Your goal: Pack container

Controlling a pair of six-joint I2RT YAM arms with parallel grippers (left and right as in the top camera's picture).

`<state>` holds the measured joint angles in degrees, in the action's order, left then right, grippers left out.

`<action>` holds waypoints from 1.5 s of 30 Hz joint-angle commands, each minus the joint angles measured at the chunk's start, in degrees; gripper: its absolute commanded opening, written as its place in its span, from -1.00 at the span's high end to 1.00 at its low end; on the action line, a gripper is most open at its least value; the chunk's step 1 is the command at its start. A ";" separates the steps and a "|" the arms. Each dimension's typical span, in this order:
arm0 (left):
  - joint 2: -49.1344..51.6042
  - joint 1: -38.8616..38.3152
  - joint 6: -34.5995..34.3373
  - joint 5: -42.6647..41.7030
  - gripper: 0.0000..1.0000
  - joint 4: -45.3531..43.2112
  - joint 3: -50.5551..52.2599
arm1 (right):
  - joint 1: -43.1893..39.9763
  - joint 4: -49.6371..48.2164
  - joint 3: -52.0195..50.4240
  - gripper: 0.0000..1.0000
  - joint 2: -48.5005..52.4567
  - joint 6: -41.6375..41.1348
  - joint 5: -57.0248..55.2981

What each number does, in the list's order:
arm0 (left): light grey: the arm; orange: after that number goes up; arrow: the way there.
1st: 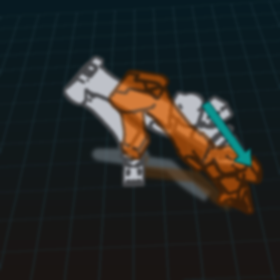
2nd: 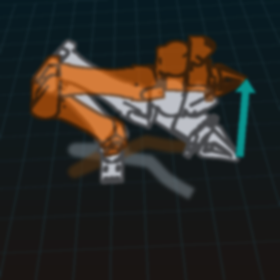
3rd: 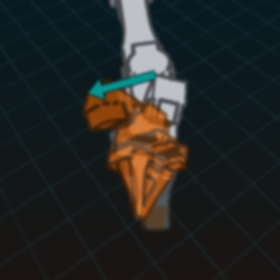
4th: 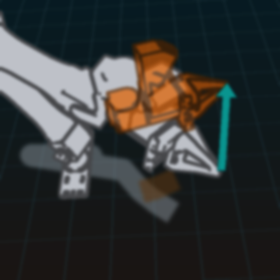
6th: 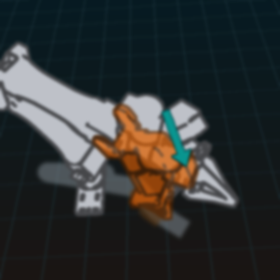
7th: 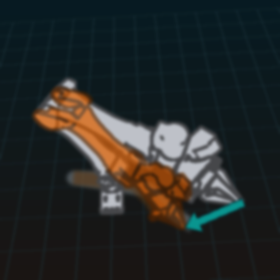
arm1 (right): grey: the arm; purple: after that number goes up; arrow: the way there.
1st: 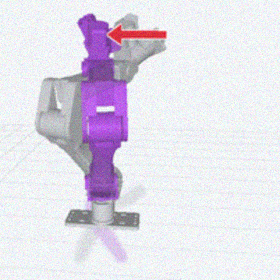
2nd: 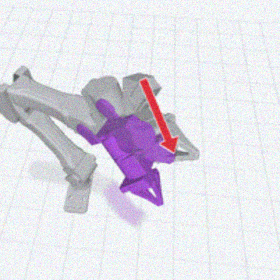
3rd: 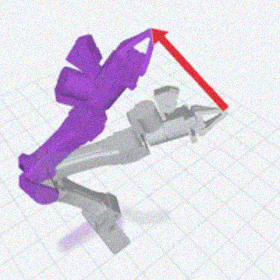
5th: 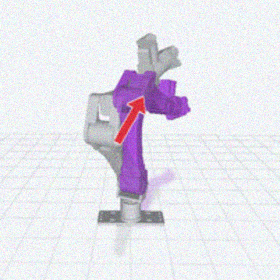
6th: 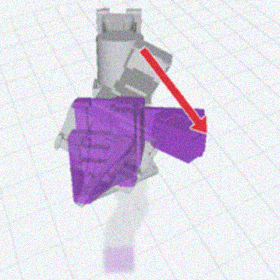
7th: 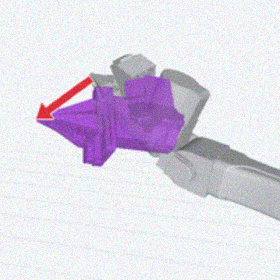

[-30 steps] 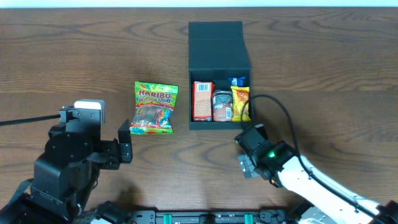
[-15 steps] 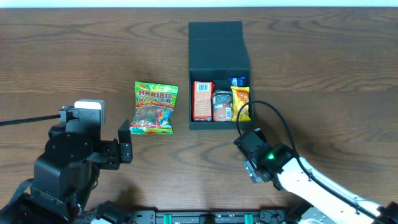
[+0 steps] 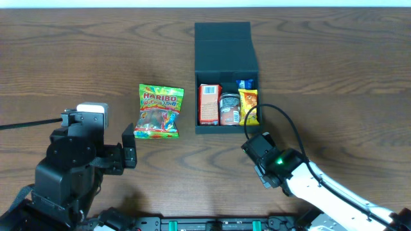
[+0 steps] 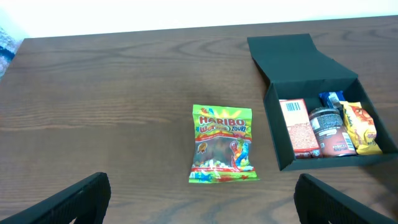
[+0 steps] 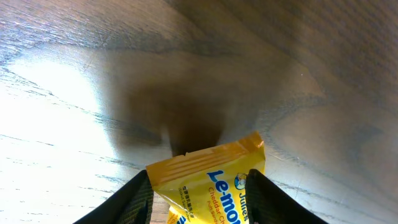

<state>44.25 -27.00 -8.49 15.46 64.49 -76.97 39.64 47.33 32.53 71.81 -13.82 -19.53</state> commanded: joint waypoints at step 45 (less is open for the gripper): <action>-0.02 0.37 1.01 1.03 -0.91 0.07 -0.76 | 0.52 -16.28 0.92 0.35 -0.68 -5.73 11.21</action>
<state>44.25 -27.00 -8.49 15.46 64.49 -76.97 39.64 30.50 32.51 71.72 -15.25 -9.10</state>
